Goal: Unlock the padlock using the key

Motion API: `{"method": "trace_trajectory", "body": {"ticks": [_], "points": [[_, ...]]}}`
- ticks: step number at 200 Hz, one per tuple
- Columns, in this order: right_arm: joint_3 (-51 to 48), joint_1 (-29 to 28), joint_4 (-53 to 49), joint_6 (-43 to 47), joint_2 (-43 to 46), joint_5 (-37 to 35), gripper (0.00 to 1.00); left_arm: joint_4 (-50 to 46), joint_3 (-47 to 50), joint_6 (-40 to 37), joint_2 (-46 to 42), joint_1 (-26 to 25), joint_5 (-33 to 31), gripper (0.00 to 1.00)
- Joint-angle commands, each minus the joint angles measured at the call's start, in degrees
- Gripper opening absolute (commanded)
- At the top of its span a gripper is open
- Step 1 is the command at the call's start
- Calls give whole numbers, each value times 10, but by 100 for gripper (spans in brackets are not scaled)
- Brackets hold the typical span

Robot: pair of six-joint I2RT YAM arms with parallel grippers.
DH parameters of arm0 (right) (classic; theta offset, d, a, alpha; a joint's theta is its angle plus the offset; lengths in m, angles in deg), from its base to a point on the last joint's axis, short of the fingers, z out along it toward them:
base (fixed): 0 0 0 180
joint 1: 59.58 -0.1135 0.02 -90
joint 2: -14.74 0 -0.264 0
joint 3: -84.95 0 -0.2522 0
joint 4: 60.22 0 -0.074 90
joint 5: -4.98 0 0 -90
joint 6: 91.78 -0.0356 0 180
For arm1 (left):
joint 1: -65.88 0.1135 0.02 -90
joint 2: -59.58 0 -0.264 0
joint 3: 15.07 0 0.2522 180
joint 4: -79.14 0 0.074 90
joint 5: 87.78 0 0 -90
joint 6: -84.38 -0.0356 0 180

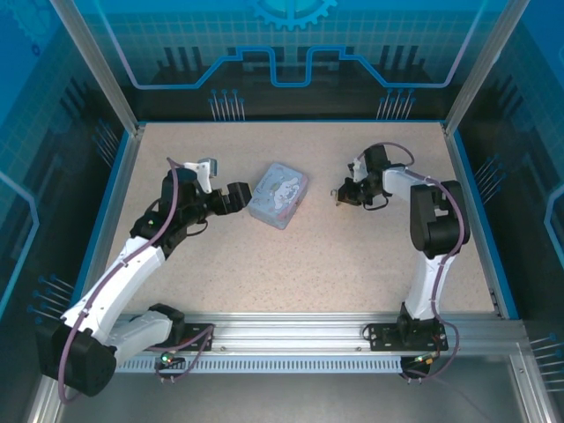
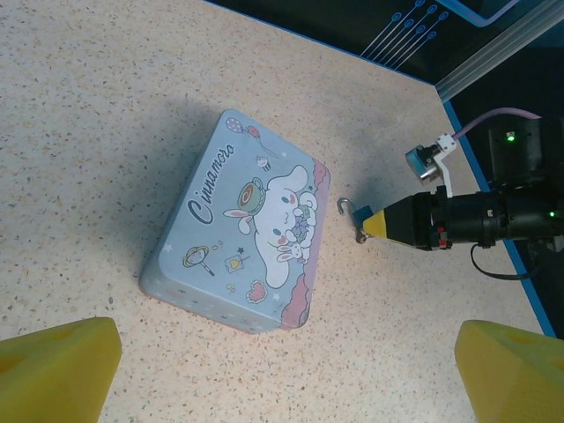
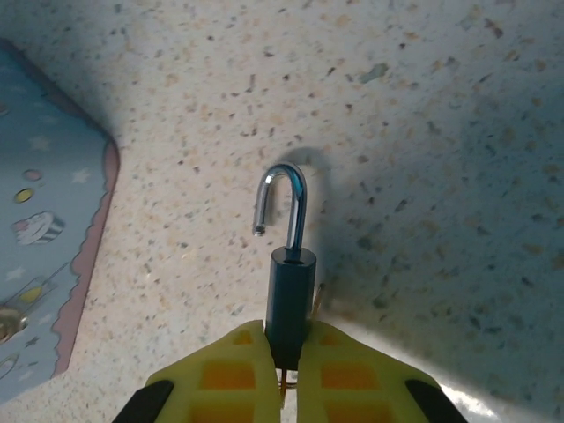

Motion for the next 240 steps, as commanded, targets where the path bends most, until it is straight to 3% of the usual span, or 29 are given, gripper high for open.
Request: {"method": "trace_trajectory", "body": {"ticks": [1,25,63,112,146,200,240], "points": [[15,11,-14,-8,-11,18,11,-10,9,-13,-7,5,-13,99],[11,17,-5,-12,-11,26,18,-11,6,-17,-1,5,-23,99],[-7,20,3,-13,24,-7,41,-26,-2,-18,7,11,-55,99],[-25,32,-43,14,127,-96,50,-32,-18,-24,1,31,-81,99],[-54,40,-81,40,234,-154,52,-35,-10,-28,-11,43,-168,99],[-191,111,-21,48,442,-149,57,6,58,-106,-52,62,-295,99],[-323,188,69,21,555,-125,81,116,159,-132,-80,70,-360,99]]}}
